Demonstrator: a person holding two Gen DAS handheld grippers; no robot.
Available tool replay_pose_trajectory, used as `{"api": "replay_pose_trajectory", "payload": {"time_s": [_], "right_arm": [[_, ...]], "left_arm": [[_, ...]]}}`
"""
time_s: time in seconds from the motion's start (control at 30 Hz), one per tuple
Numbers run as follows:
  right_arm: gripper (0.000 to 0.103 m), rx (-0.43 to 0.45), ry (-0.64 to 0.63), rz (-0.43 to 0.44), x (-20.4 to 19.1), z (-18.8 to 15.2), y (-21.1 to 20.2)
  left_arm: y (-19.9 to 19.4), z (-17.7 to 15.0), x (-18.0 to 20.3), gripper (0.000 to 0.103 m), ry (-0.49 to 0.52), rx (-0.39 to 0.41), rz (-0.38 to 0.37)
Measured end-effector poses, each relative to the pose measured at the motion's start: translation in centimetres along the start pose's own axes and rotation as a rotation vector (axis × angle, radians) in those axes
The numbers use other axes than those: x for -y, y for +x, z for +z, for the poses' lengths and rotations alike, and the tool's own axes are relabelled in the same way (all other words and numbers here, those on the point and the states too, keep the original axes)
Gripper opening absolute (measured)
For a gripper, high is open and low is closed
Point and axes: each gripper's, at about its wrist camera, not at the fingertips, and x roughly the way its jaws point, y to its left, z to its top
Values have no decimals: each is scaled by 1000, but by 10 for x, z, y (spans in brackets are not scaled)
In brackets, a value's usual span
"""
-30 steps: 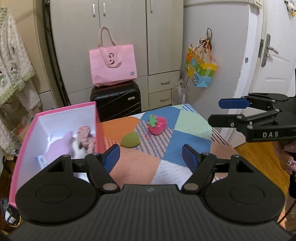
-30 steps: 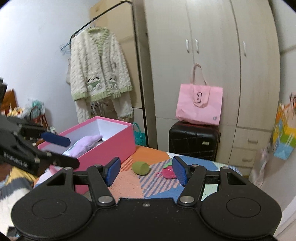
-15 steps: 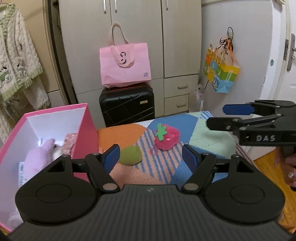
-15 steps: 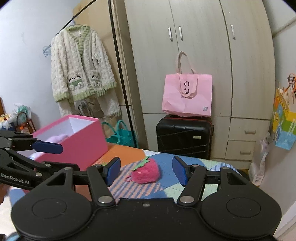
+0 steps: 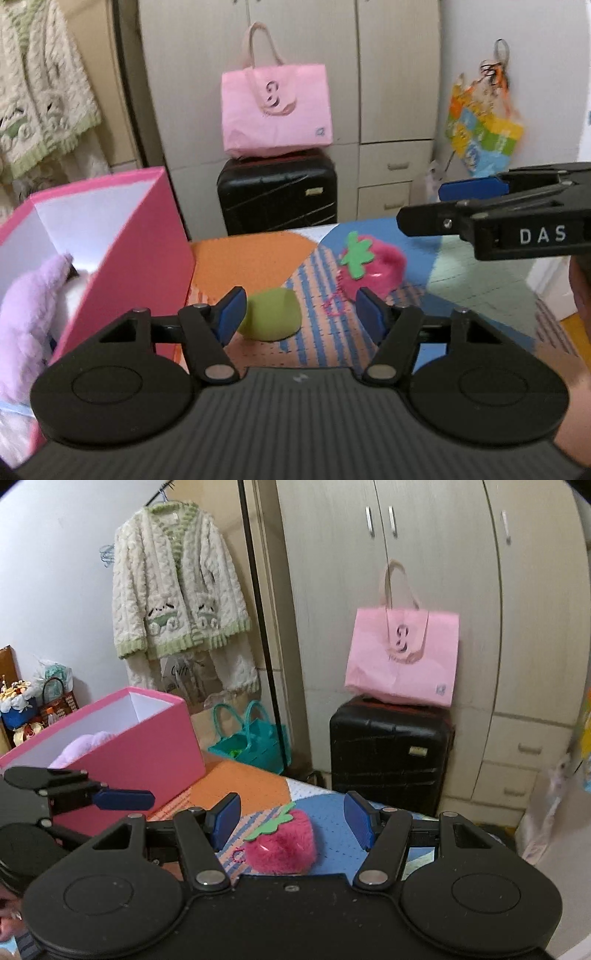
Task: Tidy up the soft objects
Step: 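Close the left gripper on the green sponge while the right gripper grasps the strawberry plush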
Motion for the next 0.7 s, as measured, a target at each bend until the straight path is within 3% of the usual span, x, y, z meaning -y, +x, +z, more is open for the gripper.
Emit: {"api": "replay_pose_trajectory", "payload": {"time_s": [0.2, 0.4, 0.57, 0.7], "right_arm": [[67, -117, 43, 49, 5, -12, 34], [66, -151, 91, 83, 12, -20, 51], [45, -175, 90, 103, 10, -25, 58], [40, -161, 53, 76, 2, -26, 56]], "left_arm": [[22, -6, 1, 64, 12, -34, 56], [38, -7, -4, 64, 11, -77, 85], [44, -7, -7, 64, 19, -91, 99], [45, -9, -8, 48, 30, -86, 129]]}}
